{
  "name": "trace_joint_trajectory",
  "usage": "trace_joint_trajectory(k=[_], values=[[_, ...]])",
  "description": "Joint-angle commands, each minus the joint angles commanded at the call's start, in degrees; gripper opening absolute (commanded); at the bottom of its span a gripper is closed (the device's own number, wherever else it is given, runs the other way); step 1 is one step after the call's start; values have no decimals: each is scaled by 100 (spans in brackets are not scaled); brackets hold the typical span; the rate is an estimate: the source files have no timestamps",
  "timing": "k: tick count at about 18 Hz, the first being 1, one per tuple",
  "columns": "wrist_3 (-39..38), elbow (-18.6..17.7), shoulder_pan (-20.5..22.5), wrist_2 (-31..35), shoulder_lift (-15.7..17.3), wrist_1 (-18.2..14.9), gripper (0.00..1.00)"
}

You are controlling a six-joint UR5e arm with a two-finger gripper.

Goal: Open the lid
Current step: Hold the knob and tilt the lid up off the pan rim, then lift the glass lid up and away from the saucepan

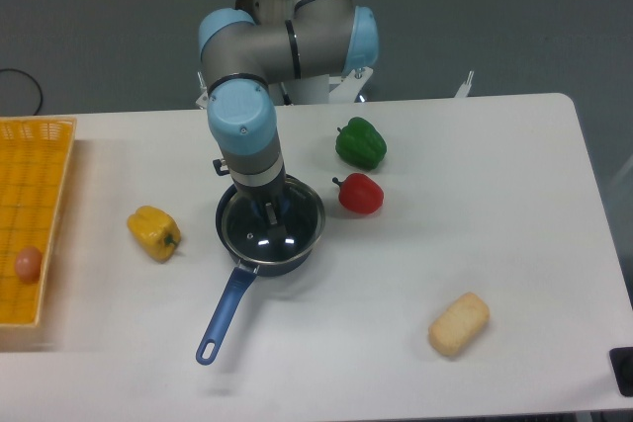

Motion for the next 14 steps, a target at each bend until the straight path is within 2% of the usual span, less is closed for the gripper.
trace_joint_trajectory(k=[6, 14], values=[[9, 44, 141, 0, 61, -18, 66], [676, 88, 887, -44, 167, -62, 66]])
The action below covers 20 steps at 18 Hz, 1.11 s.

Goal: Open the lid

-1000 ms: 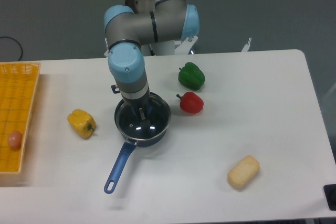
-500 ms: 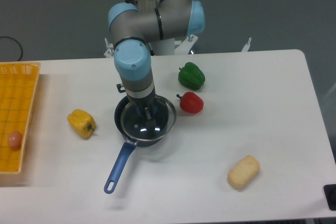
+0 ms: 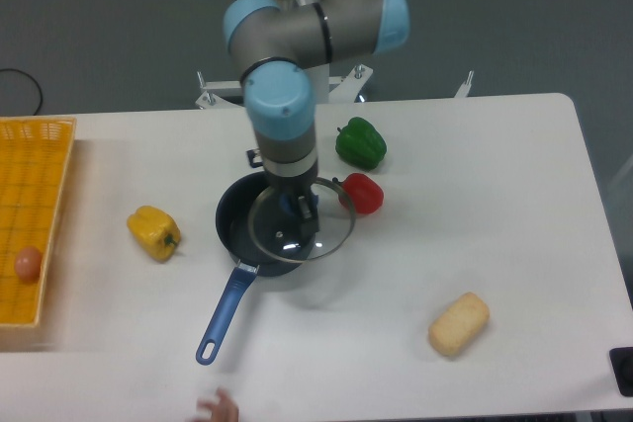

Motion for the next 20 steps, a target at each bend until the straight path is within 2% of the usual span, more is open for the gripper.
trace_joint_trajectory(k=[11, 20], values=[[1063, 176, 870, -18, -123, 0, 66], [1161, 229, 986, -18, -132, 9, 66]])
